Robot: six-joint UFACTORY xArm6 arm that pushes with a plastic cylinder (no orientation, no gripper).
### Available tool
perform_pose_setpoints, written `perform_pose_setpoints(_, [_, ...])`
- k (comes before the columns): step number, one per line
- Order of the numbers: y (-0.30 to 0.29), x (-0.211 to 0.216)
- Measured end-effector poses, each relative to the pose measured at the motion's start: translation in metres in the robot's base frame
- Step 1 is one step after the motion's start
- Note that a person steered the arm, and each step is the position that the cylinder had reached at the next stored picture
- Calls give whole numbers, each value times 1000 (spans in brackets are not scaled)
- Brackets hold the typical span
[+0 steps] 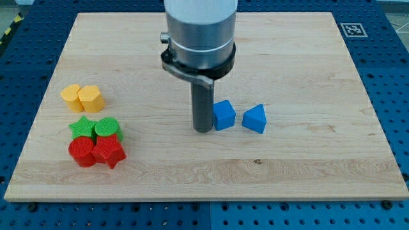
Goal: Move the blue triangle and the blue cube towards the center
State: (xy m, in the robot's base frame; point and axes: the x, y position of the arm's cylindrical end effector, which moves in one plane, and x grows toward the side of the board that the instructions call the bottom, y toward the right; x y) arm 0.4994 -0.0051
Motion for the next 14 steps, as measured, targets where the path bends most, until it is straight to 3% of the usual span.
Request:
perform_pose_setpoints(3, [8,-66])
perform_pose_setpoints(4, [46,-88])
perform_pose_setpoints(6, [138,-42])
perform_pose_setpoints(7, [142,-6])
perform_pose_setpoints(10, [58,7])
perform_pose_setpoints(12, [83,16])
perform_pose_setpoints(14, [27,36])
